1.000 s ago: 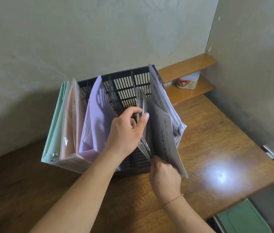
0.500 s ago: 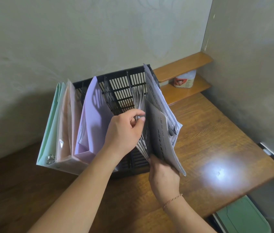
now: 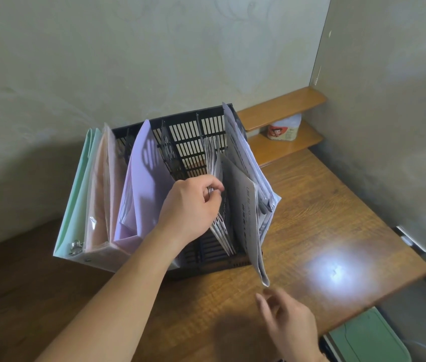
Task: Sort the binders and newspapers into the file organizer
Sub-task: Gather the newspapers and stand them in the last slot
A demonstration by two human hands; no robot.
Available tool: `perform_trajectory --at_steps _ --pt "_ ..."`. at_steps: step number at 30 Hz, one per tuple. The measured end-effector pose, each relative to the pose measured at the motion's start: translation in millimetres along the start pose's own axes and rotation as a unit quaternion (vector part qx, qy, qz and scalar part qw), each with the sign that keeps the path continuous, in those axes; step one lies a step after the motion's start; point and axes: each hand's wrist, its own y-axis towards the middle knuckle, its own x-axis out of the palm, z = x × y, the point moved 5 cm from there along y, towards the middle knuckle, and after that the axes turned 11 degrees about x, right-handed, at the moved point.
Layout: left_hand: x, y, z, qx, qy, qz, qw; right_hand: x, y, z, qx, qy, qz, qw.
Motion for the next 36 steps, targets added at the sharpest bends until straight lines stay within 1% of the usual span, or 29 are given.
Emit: perform_trajectory --at_steps 1,2,3,6,8,11,13,15,17,20,23,25,31,36 --pt "1 0 1 -0.003 -0.007 0.001 1.0 0 7 3 0.019 -0.009 0.01 1.0" --pt "2 0 1 -0.006 -0.012 0.001 1.0 2 14 1 0.017 -0.018 0.014 1.0" --pt "3 0 2 -0.007 -0.017 0.001 1.0 3 21 -6 -0.003 -0.031 0.019 0.999" --pt "3 2 4 -0.007 -0.021 -0.002 1.0 4 32 -29 -0.109 -0.055 0.048 0.991" --pt "2 3 3 -0.008 -0.016 0.001 1.0 -4 34 -38 -0.149 -0.055 0.095 0.983" --pt "1 3 2 -0.016 -0.017 0.004 1.0 -28 27 -66 -0.235 0.005 0.172 0.957" --pt "1 2 1 -0.022 -0.022 0.005 0.999 -44 27 -89 -0.269 0.045 0.204 0.94" --pt "1 1 2 -0.027 -0.03 0.006 0.999 -47 34 -103 -0.261 0.042 0.216 0.94" --pt "2 0 4 -0.022 -0.035 0.009 0.999 -36 46 -106 -0.227 0.006 0.204 0.952" --pt "2 1 7 -0.012 -0.03 0.016 0.999 -9 58 -96 -0.185 -0.074 0.151 0.968" --pt "2 0 8 -0.006 -0.028 0.018 0.999 13 59 -84 -0.143 -0.154 0.086 0.974" --pt "1 0 8 -0.003 -0.03 0.017 0.999 20 59 -83 -0.119 -0.183 0.072 0.973" --pt "2 1 9 -0.005 -0.024 0.015 1.0 32 70 -96 -0.068 -0.22 0.059 0.971" --pt "0 1 7 -0.013 -0.029 0.031 0.999 29 60 -94 -0.1 -0.187 0.057 0.976"
